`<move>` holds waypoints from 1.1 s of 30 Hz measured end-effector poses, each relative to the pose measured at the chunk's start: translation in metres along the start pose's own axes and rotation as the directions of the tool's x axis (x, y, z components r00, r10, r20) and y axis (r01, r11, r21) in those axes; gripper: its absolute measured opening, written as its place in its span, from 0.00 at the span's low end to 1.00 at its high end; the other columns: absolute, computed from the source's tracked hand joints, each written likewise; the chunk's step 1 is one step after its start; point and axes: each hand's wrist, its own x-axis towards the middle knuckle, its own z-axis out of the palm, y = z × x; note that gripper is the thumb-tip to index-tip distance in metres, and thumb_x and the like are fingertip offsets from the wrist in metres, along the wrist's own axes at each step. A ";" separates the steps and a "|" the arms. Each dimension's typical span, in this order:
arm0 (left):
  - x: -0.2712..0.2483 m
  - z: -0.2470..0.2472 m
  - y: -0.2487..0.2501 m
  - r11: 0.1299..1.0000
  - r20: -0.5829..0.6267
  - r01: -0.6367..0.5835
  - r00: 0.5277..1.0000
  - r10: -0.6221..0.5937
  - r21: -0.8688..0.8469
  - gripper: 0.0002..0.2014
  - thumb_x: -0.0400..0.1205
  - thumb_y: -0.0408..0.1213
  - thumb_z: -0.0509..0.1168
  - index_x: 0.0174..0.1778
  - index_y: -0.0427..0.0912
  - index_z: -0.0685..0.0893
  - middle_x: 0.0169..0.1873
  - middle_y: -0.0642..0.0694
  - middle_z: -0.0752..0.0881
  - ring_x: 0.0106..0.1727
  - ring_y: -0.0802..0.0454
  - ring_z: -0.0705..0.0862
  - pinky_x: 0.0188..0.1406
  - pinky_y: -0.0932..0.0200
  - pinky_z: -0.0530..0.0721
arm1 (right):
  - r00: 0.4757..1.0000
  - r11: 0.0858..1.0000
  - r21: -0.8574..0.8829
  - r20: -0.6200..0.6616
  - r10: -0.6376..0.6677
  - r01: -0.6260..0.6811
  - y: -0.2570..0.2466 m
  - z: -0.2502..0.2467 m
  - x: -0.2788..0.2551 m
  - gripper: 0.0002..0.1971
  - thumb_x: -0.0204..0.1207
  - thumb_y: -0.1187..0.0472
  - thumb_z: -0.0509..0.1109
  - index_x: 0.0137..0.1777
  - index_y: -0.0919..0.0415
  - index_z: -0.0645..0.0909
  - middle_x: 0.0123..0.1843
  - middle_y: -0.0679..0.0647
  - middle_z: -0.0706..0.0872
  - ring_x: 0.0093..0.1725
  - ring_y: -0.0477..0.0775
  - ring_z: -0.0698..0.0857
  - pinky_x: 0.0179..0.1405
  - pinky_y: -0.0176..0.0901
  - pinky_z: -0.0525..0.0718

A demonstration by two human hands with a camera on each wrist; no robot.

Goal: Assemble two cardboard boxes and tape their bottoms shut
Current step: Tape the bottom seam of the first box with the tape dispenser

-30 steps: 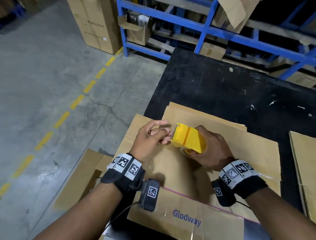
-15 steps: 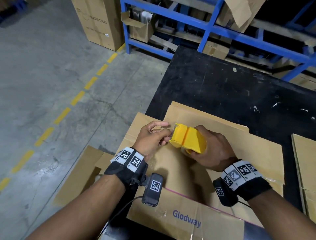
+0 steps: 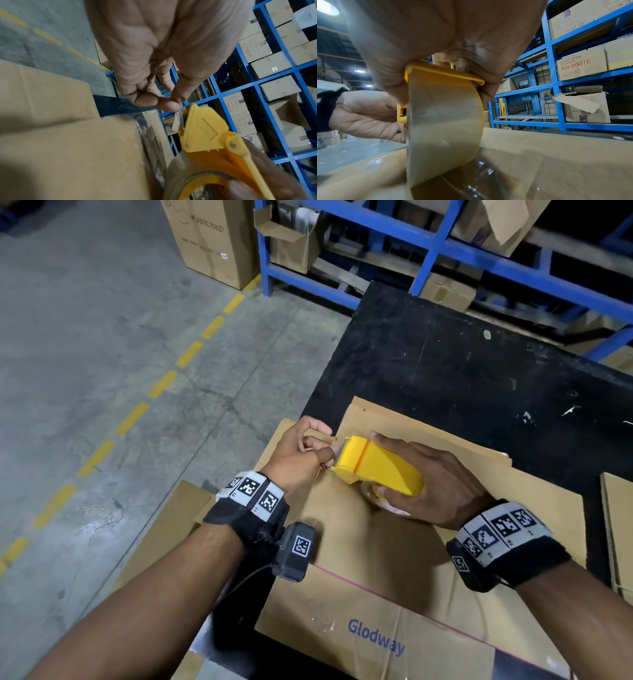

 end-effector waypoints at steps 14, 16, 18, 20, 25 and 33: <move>0.007 -0.030 -0.039 0.994 0.013 -0.096 0.995 0.095 0.058 0.13 0.82 0.24 0.73 0.51 0.43 0.77 0.32 0.53 0.88 0.35 0.50 0.84 0.43 0.59 0.84 | 0.999 0.981 -0.192 -0.017 -0.027 0.023 0.000 0.004 -0.014 0.43 0.72 0.29 0.63 0.87 0.37 0.57 0.41 0.52 0.80 0.33 0.58 0.82 0.32 0.47 0.83; 0.007 -0.029 -0.042 0.993 0.014 -0.113 0.994 0.113 0.044 0.13 0.82 0.23 0.72 0.52 0.43 0.77 0.30 0.55 0.88 0.33 0.51 0.83 0.41 0.61 0.83 | 1.000 0.977 -0.210 -0.019 -0.021 0.016 -0.002 0.006 -0.012 0.43 0.71 0.30 0.64 0.87 0.38 0.60 0.40 0.51 0.80 0.32 0.58 0.82 0.31 0.46 0.82; 0.009 -0.031 -0.044 0.993 0.008 -0.115 0.993 0.115 0.028 0.14 0.82 0.23 0.72 0.53 0.43 0.77 0.30 0.55 0.88 0.33 0.50 0.82 0.40 0.63 0.82 | 1.000 0.977 -0.214 -0.014 -0.015 0.011 -0.006 0.006 -0.006 0.42 0.71 0.30 0.65 0.86 0.37 0.60 0.39 0.51 0.80 0.32 0.58 0.82 0.31 0.47 0.84; 0.010 -0.033 -0.046 0.994 0.010 -0.109 0.994 0.109 0.008 0.14 0.82 0.22 0.72 0.53 0.42 0.76 0.32 0.52 0.87 0.33 0.51 0.82 0.39 0.66 0.83 | 1.000 0.977 -0.215 0.012 -0.008 0.011 -0.007 0.004 -0.003 0.43 0.71 0.29 0.64 0.86 0.36 0.59 0.39 0.51 0.80 0.33 0.57 0.82 0.32 0.48 0.85; 0.014 -0.033 -0.048 0.992 0.042 -0.127 0.991 0.127 -0.017 0.15 0.82 0.21 0.72 0.53 0.43 0.76 0.36 0.40 0.85 0.35 0.48 0.81 0.38 0.67 0.85 | 0.999 0.971 -0.238 0.039 0.012 -0.002 -0.012 -0.001 -0.005 0.42 0.72 0.29 0.64 0.86 0.36 0.59 0.37 0.47 0.75 0.30 0.51 0.77 0.29 0.42 0.79; 0.019 -0.036 -0.058 0.989 0.046 -0.138 0.989 0.140 -0.047 0.15 0.82 0.19 0.70 0.53 0.43 0.76 0.37 0.38 0.83 0.37 0.45 0.79 0.39 0.67 0.85 | 0.997 0.957 -0.289 0.067 0.043 -0.022 -0.025 -0.003 0.002 0.41 0.73 0.28 0.58 0.86 0.39 0.62 0.37 0.45 0.67 0.30 0.52 0.76 0.30 0.42 0.74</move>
